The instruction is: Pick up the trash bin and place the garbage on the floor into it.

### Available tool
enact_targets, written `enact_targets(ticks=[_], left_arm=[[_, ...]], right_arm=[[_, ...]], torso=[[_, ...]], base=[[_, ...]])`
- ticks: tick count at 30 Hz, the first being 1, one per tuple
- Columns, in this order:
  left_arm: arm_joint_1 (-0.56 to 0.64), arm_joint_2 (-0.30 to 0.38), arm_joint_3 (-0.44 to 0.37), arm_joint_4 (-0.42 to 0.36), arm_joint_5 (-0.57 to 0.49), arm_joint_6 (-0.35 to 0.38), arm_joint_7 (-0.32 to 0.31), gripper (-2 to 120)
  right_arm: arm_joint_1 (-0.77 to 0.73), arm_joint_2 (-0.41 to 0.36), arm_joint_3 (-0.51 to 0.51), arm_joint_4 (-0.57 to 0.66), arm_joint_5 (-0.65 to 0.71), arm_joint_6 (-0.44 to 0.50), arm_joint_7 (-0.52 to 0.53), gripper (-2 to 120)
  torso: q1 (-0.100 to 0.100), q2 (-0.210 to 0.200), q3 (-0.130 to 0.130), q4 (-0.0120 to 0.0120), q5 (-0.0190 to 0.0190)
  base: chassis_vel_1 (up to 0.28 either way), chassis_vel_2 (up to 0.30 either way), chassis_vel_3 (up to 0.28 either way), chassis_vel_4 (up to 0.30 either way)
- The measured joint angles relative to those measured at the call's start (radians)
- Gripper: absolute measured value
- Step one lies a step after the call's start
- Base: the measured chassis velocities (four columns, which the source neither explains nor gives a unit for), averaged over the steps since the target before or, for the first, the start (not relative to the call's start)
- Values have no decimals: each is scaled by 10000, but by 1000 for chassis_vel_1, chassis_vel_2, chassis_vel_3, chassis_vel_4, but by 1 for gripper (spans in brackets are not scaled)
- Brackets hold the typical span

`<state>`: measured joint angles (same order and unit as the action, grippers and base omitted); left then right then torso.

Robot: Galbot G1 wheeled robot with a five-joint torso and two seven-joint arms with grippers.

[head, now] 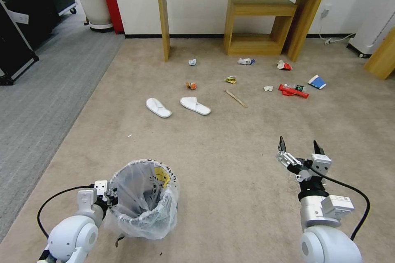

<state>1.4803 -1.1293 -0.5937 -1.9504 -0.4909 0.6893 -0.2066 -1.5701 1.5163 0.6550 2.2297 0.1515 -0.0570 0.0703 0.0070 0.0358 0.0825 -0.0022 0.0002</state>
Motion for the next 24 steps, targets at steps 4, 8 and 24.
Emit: enact_targets(ticks=[4,8,24], left_arm=[[15,-34,-33,-9,6,-38,6,8],[49,-87,-142,-161,-175,8,-105,6],[190,-370,-779,-1626,-1499,496,-840,1]], right_arm=[[-49,0,0,22,13,-15,16,100],[-110,-4,-7,54,32,-44,63,100],[-349,-129,2,256,64,-163,113,100]], torso=[[0,-1,0,-3,-4],[0,-2,3,-4,-14],[1,-4,4,-3,-9]], base=[[0,0,0,0],[0,0,0,0],[0,0,0,0]])
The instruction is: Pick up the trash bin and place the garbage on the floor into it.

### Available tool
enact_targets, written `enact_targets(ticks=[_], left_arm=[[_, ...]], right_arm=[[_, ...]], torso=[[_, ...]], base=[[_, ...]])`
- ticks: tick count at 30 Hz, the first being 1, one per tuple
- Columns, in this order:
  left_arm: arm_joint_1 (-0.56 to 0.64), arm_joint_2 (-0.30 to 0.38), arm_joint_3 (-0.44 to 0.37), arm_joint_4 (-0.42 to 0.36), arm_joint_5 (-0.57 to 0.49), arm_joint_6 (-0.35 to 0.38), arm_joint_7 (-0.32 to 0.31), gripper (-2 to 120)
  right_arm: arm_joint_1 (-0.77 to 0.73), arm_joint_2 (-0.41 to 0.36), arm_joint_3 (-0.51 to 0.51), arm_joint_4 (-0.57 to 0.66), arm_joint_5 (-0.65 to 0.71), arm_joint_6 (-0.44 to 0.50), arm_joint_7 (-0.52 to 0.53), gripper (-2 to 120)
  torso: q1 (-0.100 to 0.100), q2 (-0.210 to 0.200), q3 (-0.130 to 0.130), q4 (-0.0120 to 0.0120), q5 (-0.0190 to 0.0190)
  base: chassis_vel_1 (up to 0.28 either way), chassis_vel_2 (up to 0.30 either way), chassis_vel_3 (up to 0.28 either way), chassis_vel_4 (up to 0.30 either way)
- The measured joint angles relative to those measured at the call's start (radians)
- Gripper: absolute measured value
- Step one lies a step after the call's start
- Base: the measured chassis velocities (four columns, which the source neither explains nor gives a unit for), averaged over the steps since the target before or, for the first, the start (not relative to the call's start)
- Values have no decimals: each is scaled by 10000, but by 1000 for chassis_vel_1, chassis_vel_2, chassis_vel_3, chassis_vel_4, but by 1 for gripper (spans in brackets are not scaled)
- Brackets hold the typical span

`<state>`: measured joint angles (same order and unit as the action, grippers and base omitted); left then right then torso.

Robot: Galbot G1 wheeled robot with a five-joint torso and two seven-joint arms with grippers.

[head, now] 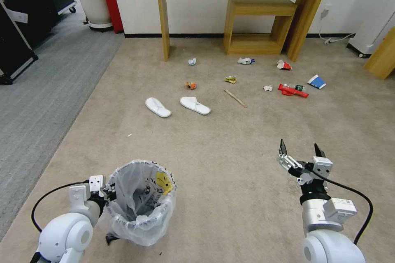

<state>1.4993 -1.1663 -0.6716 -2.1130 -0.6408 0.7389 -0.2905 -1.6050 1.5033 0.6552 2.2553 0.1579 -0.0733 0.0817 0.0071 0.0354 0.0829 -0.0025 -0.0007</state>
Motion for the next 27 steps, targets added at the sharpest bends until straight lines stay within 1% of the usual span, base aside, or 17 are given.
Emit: enact_targets(ticks=[3,4,8,9,12,16,24,27], left_arm=[[-61,-58,-160,-253,-464,2,-294,1],[-61,-58,-160,-253,-464,2,-294,1],[-115,-74,-259,-595,-1095,-2,-757,1],[-115,-74,-259,-595,-1095,-2,-757,1],[-75,46,-272,-742,-1379,-6,-1020,1],[-80,226,-307,-776,-1574,-12,-1111,1],[-81,377,-296,-667,-1627,-17,-1110,1],[-50,429,-287,-741,-1629,-19,-1095,1]], right_arm=[[-35,-46,24,35,23,-20,23,100],[-35,-46,24,35,23,-20,23,100],[-125,-145,77,38,39,-37,36,100],[-125,-145,77,38,39,-37,36,100],[-193,-258,111,46,98,-37,51,100],[-247,-329,167,87,215,-33,67,100],[-270,-339,229,139,431,-25,133,100],[-263,-392,270,132,460,11,123,100]], torso=[[0,0,-1,1,1],[0,0,-1,1,1],[0,0,-1,-1,1],[0,0,-1,-1,1],[0,0,-1,1,2],[0,0,-1,0,1],[0,1,-1,0,1],[0,0,-1,0,0]], base=[[0,0,0,0],[0,0,0,0],[0,0,0,0],[0,0,0,0],[0,0,0,0],[0,0,0,0],[0,0,0,0],[0,0,0,0]])
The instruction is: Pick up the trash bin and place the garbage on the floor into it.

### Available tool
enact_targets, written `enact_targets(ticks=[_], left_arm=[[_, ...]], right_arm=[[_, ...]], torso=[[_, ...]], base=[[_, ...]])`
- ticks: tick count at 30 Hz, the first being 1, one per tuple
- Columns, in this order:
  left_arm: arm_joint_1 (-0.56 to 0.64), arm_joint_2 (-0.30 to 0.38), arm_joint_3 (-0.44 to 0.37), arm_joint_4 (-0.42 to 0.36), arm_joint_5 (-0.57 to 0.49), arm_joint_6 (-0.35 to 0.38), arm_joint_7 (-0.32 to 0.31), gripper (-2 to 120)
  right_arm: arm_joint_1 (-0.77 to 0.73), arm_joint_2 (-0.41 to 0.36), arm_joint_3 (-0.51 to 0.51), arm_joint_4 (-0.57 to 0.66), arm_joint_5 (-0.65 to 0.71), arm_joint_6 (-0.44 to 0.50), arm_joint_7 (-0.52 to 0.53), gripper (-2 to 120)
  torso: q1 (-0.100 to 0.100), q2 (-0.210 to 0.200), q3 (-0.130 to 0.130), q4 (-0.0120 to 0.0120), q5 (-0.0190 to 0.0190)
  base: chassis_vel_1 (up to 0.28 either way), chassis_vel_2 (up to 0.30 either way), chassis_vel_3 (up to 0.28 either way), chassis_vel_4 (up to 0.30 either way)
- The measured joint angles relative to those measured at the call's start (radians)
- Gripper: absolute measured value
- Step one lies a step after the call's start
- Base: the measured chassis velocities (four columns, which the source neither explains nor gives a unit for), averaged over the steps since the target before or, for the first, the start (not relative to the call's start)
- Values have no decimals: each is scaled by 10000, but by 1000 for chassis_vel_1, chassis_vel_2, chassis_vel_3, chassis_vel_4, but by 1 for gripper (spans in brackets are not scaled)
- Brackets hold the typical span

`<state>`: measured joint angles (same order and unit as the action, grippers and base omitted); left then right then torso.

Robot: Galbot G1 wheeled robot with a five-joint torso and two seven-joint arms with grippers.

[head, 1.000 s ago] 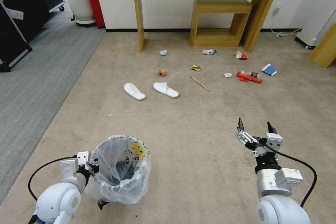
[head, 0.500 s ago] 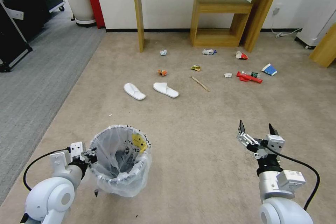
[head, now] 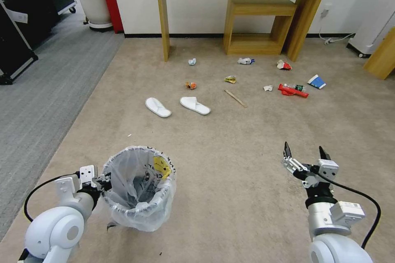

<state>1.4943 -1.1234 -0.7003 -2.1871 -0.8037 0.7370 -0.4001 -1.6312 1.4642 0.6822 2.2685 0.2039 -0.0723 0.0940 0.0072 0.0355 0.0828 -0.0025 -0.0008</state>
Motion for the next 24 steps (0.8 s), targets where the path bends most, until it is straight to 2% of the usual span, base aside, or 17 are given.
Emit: enact_targets(ticks=[14,24], left_arm=[[290,26,-53,-662,54,-10,64,1],[346,47,-14,-698,3,-17,52,1]], right_arm=[[106,-116,-22,-169,105,23,1,100],[83,-83,32,-49,107,21,0,100]], torso=[[0,1,-1,0,2],[0,2,0,0,2]], base=[[0,0,0,0],[0,0,0,0]])
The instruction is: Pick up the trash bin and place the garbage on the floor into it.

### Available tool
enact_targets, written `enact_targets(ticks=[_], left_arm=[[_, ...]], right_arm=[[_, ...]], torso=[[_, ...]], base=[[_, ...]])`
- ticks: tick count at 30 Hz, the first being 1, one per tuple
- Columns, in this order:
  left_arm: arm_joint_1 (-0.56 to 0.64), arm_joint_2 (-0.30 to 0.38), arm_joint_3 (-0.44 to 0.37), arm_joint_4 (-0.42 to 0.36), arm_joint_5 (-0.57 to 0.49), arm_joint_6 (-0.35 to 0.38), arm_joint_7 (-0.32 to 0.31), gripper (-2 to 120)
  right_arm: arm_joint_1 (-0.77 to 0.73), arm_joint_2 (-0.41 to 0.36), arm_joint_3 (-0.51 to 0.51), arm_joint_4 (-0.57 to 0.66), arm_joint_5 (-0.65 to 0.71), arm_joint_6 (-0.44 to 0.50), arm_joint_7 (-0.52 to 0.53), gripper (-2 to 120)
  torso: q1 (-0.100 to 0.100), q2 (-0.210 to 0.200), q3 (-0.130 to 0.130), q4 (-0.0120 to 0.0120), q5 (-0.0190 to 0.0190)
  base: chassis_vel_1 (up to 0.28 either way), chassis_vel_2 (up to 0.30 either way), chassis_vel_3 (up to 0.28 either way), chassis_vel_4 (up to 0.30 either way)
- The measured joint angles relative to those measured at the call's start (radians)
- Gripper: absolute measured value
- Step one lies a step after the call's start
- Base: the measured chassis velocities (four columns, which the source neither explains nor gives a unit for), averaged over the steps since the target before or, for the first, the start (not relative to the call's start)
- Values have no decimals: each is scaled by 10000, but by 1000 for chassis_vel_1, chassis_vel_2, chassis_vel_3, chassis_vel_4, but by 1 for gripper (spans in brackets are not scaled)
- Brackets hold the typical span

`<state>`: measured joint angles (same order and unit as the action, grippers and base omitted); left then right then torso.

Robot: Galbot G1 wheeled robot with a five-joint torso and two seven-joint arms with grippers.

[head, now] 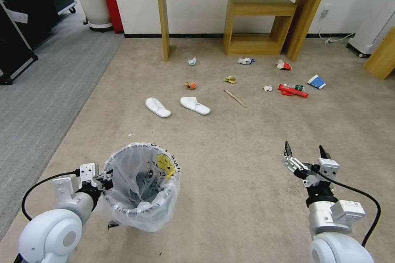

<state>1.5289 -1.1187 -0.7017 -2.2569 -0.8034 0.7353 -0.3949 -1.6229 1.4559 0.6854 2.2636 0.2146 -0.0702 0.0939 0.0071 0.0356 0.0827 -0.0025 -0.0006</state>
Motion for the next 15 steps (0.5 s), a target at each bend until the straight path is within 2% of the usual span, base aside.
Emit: enact_targets(ticks=[15], left_arm=[[44,-85,76,35,152,-1,40,1]], right_arm=[[-85,226,206,160,-97,-3,-340,100]], torso=[[0,0,0,0,0]], base=[[0,0,0,0]])
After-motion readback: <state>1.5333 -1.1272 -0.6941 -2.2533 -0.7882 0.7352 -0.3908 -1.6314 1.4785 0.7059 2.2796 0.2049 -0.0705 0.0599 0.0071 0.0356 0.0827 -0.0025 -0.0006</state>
